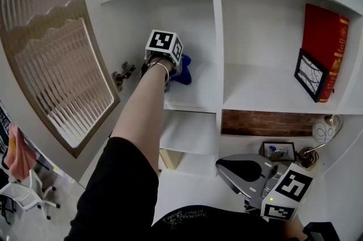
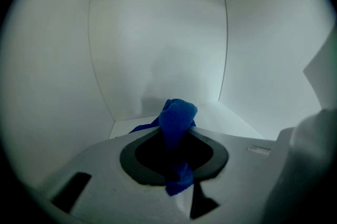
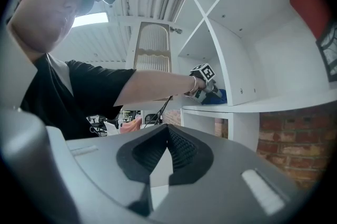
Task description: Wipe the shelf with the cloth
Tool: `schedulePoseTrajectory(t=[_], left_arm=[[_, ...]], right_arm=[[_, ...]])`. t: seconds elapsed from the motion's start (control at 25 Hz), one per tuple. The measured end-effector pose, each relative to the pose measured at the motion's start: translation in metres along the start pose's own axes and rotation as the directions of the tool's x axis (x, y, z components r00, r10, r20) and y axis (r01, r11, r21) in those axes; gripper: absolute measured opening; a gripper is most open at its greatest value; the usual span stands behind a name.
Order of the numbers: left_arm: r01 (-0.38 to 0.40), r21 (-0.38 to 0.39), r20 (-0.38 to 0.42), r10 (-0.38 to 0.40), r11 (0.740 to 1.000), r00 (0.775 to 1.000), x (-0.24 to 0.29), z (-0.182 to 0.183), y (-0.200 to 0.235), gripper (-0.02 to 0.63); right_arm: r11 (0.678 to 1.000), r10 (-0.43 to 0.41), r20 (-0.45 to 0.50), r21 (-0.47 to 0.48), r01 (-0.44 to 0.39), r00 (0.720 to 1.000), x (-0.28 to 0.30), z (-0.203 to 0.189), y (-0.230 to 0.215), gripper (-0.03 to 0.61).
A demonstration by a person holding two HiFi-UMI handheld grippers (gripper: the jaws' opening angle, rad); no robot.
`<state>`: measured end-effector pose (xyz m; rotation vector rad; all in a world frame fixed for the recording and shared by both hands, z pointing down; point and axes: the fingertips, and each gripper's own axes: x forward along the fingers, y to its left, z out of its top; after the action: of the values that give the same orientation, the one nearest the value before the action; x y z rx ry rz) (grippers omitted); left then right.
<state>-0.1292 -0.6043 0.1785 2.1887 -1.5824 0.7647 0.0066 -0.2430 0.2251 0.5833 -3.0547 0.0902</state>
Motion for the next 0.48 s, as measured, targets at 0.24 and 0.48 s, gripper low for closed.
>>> schedulePoseTrajectory(t=[0.24, 0.48], left_arm=[[0.013, 0.052, -0.023, -0.012, 0.999, 1.0, 0.006, -0.002, -0.007, 0.058], [0.047, 0.143, -0.023, -0.044, 0.989, 0.999, 0.012, 0.003, -0.031, 0.057]], right_arm=[[1.0, 0.001, 0.006, 0.013, -0.001, 1.0, 0.0, -0.004, -0.003, 0.009], [1.0, 0.011, 0.003, 0.016, -0.011, 1.0, 0.006, -0.005, -0.001, 0.009]])
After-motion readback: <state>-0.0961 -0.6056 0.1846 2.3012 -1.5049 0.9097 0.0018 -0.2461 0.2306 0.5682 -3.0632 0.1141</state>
